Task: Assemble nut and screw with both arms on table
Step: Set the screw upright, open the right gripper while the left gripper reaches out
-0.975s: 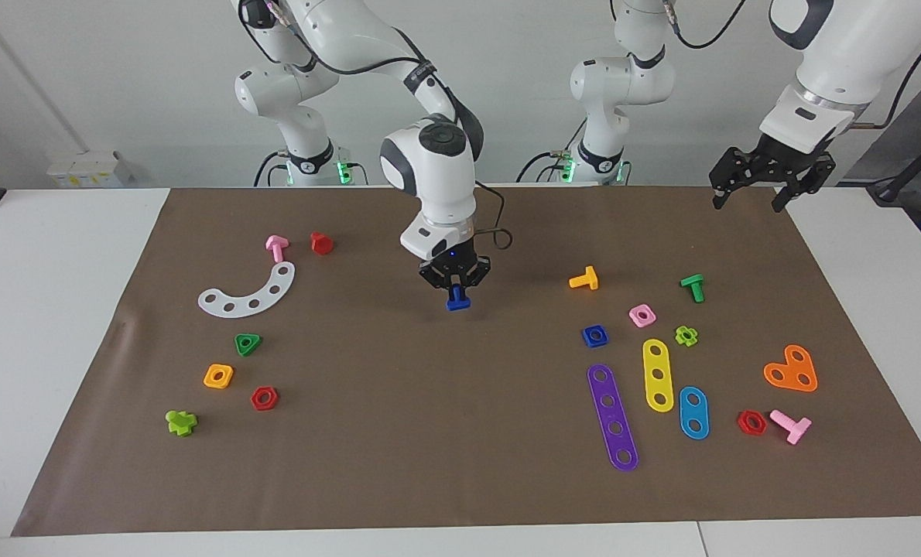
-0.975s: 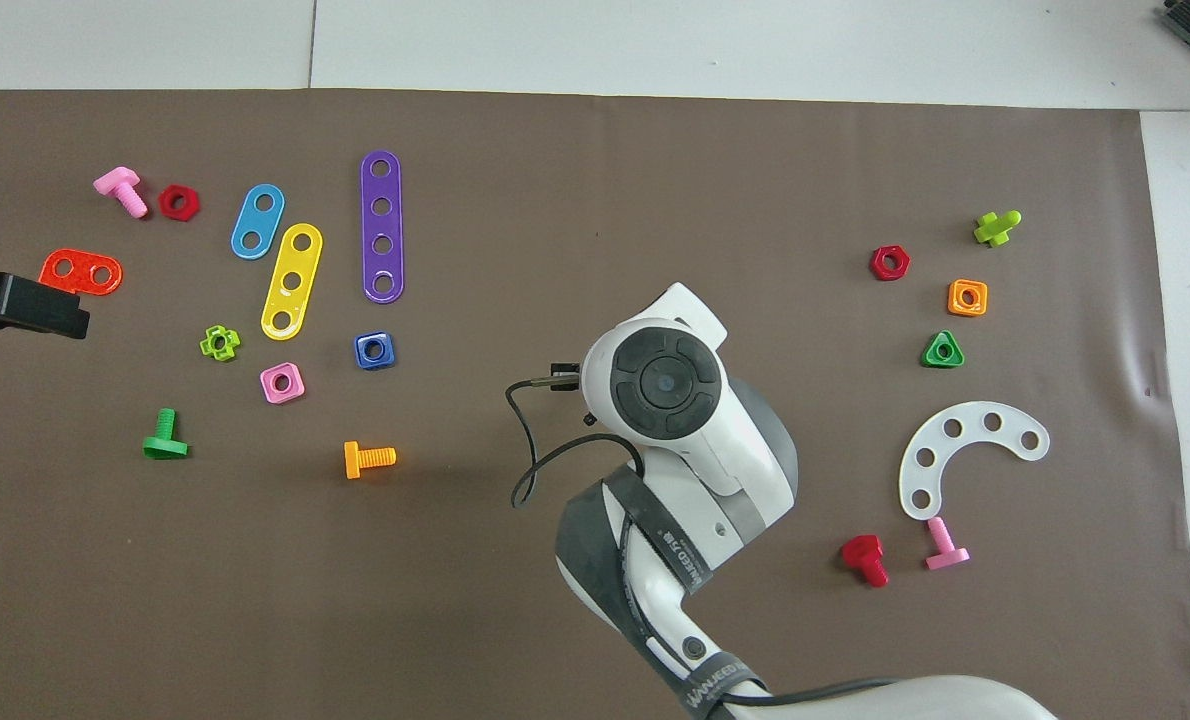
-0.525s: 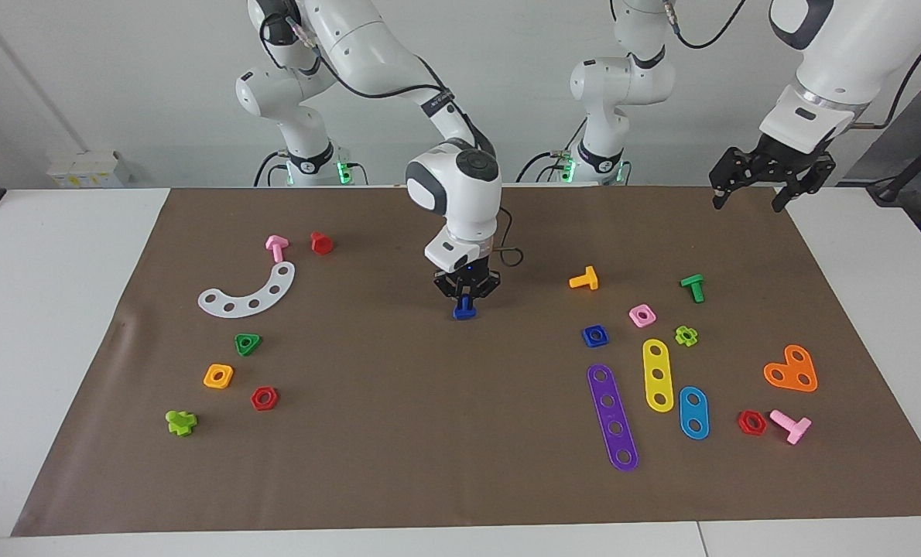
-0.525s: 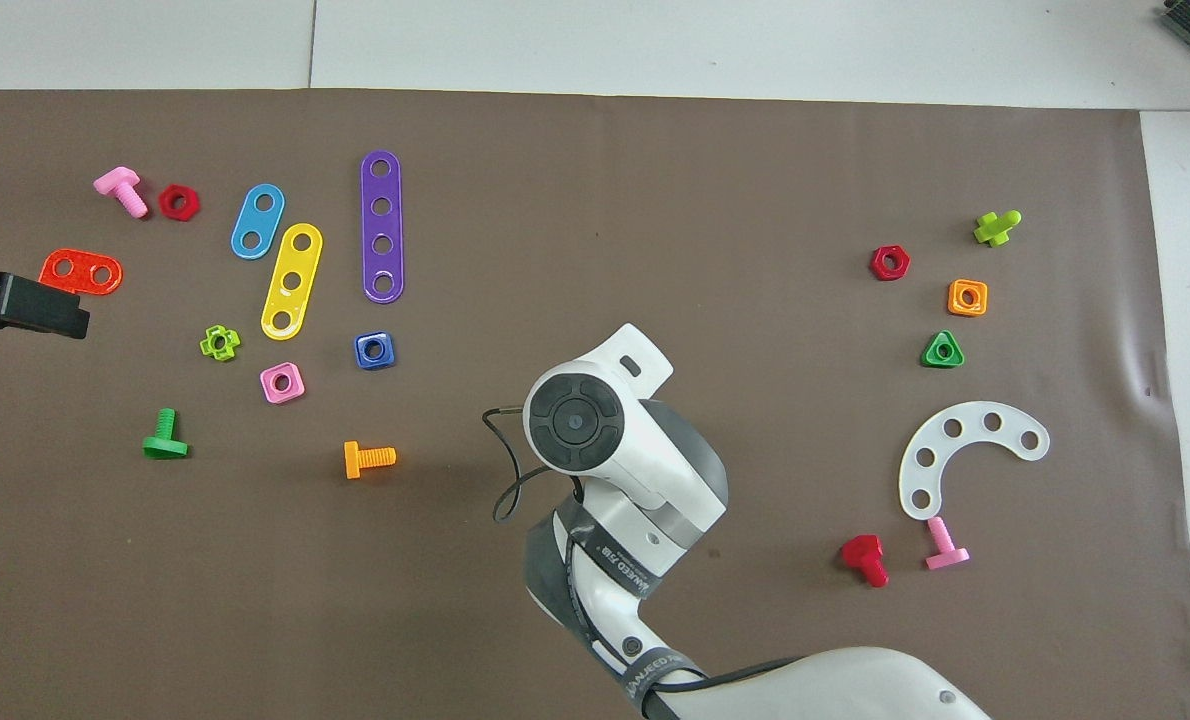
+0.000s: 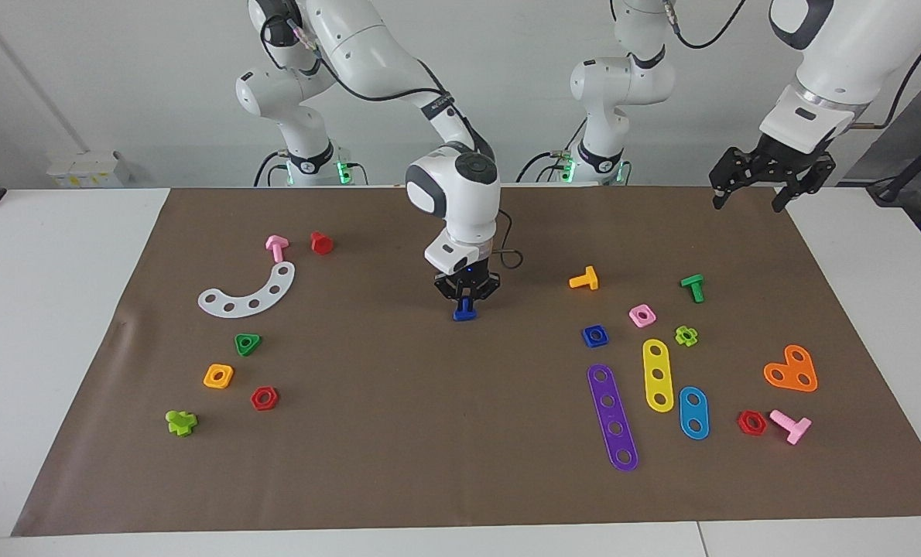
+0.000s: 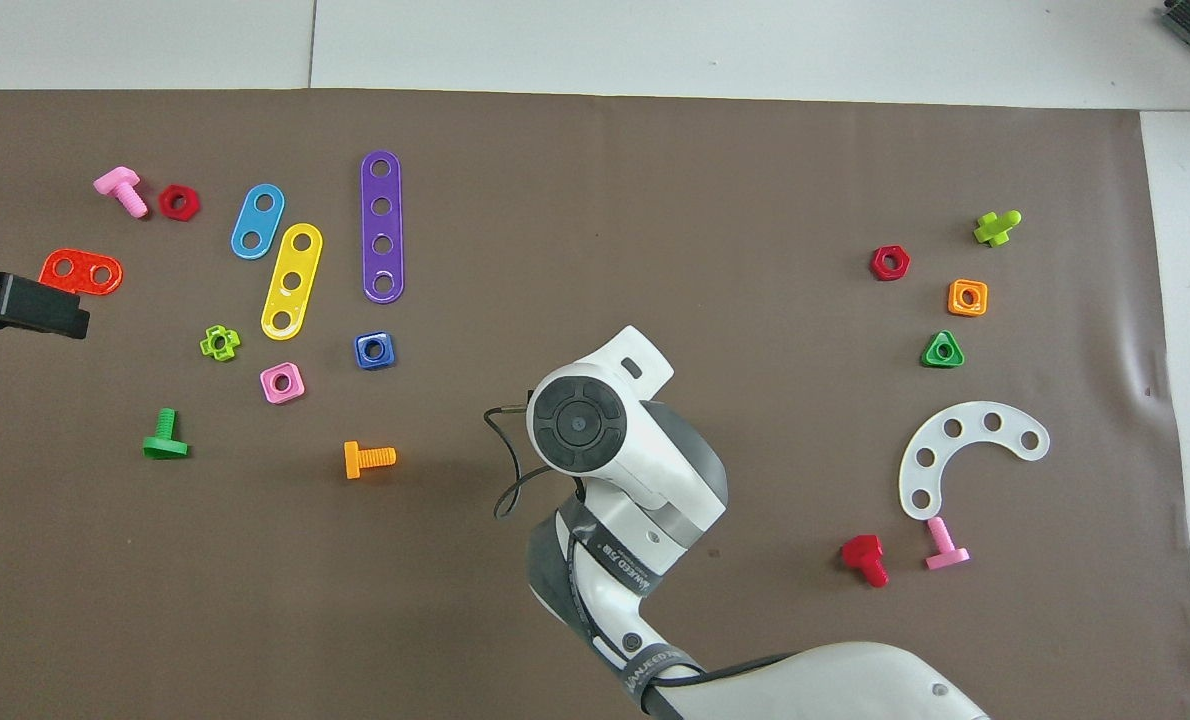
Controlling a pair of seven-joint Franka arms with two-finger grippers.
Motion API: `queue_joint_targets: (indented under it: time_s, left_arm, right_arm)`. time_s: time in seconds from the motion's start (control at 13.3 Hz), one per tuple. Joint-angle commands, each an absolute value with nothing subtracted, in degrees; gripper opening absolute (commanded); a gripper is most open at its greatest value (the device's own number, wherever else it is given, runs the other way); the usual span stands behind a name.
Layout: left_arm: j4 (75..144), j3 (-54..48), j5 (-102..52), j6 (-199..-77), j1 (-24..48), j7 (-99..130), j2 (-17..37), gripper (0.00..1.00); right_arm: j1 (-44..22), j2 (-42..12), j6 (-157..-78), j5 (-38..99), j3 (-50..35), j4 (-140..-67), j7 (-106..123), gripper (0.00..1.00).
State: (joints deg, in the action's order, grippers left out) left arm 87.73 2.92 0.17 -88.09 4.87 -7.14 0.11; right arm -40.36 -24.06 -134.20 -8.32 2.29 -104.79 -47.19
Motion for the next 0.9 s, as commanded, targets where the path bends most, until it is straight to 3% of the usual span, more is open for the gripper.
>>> queue_joint_targets:
  time_s: [0.0, 0.3, 0.82]
  left_arm:
    - [89.6, 2.5, -0.4, -88.0, 4.0, -7.6, -1.6, 1.0]
    - [89.6, 2.5, -0.4, -88.0, 4.0, -7.6, -1.6, 1.0]
    - [89.6, 2.5, -0.4, -87.7, 4.0, -7.6, -1.6, 1.0]
  right_arm:
    - [-38.9, -20.7, -134.3, -9.0, 2.2, -105.4, -48.8, 1.0]
    - [-33.0, -14.3, -131.8, -9.0, 2.1, -105.6, -48.3, 1.0]
    - [-17.6, -2.7, -118.2, -3.0, 2.2, -105.1, -29.0, 1.0]
